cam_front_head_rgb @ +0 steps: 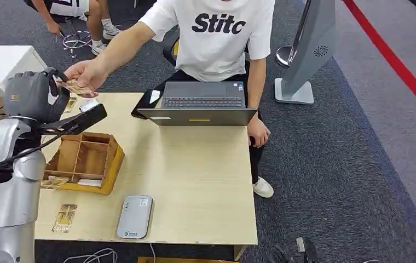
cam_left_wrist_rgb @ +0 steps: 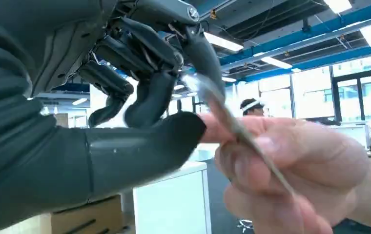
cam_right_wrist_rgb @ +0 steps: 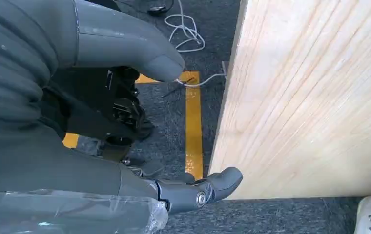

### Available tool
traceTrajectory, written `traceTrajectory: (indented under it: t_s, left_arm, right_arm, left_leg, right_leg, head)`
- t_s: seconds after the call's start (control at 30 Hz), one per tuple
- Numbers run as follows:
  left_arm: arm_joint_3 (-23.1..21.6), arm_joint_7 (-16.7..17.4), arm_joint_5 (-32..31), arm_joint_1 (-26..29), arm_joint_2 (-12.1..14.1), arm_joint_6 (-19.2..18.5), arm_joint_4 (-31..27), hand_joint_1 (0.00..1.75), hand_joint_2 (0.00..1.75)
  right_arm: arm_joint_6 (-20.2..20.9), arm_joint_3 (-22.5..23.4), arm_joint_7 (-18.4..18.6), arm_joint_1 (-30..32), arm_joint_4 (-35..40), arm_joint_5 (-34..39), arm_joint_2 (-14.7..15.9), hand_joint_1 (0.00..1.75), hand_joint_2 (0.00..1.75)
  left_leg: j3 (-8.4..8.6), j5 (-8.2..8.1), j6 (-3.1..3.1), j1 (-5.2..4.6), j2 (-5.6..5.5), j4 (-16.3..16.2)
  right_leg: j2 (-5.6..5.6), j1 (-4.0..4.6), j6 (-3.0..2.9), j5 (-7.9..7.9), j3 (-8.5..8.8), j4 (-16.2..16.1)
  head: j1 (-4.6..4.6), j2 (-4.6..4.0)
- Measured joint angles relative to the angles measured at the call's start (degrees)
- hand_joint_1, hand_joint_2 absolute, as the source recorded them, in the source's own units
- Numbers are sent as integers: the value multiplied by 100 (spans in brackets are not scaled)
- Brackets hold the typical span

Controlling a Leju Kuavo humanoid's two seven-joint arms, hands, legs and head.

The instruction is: Pass the card to the sensor for recognition and then transmit it.

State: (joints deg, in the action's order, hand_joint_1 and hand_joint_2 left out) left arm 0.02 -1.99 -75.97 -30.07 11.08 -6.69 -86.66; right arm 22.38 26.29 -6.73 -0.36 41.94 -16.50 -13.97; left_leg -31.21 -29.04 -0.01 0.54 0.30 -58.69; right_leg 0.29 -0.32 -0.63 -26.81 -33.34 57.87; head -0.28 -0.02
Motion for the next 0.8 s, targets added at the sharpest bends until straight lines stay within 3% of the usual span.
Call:
traceTrajectory:
  t_s: [0.2, 0.37, 0.5, 0.7, 0.8]
  left_arm:
    - [0, -22, -63, 161, -24, 201, -59, 0, 175]
    - [39, -306, 195, 771, -116, 660, -788, 0, 175]
    - [137, -367, 243, 1142, -203, 662, -1283, 0, 175]
    - [236, -426, 298, 1252, -280, 700, -1508, 0, 175]
    - [343, -485, 499, 1577, -418, 1074, -1861, 0, 175]
  right_arm:
    - [50, 48, 6, 12, 0, -31, 0, 0, 175]
    - [247, 122, 41, 304, 265, 11, -90, 0, 175]
    - [319, 157, 59, 597, 555, 17, -208, 0, 175]
    - [352, 216, 79, 660, 728, 26, -262, 0, 175]
    - [492, 291, 76, 717, 783, 149, -284, 0, 175]
  left_leg:
    - [0, 0, 0, 0, 0, 0]
    - [-3, -4, 0, -1, -4, 0]
    - [-15, -5, 1, 0, -6, 2]
    - [-14, 0, 1, 0, -8, 2]
    - [-10, 0, 0, -1, 0, 2]
  right_leg:
    - [0, -1, 0, 0, 1, 0]
    - [-4, -1, 3, -6, 1, 0]
    - [-6, -1, 3, -7, -9, 0]
    - [-12, -1, 3, -2, -4, 0]
    - [-2, -2, 1, 0, -3, 0]
  head:
    - [0, 0]
    - [0, 0]
    - [-4, 0]
    - [-2, 0]
    - [-7, 0]
